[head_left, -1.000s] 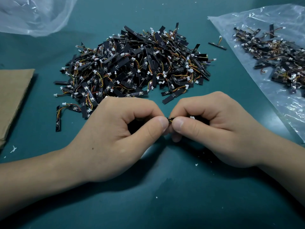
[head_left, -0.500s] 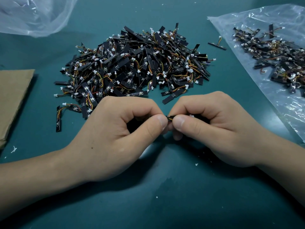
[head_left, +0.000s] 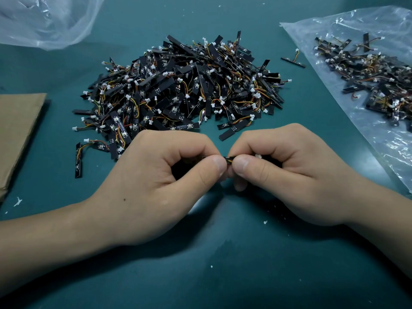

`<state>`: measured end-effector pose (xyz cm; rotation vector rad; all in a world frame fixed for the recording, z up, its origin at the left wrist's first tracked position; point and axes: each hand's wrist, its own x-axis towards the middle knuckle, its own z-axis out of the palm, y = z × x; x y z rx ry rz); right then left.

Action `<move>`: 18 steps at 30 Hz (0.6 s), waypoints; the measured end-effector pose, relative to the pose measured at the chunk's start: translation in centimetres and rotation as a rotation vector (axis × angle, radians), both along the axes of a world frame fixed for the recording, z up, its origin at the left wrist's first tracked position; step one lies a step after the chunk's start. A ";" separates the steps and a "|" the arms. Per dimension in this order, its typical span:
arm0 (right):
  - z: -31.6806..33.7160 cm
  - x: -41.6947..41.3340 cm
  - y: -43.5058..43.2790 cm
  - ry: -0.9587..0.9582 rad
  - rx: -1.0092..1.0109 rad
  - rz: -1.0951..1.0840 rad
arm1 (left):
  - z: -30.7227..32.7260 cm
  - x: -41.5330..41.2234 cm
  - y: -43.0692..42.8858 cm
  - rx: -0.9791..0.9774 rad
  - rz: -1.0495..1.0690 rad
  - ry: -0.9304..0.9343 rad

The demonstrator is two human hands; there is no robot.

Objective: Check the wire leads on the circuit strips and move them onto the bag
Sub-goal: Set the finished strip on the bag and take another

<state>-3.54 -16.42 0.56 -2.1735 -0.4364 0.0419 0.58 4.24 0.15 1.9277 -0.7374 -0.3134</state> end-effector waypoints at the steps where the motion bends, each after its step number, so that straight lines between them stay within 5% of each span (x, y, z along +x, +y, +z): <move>1: 0.0 0.0 0.0 -0.001 0.002 0.000 | 0.0 0.0 0.0 -0.010 0.000 0.021; 18: -0.1 0.1 -0.1 -0.008 0.031 -0.005 | 0.1 0.4 0.2 0.057 -0.015 -0.051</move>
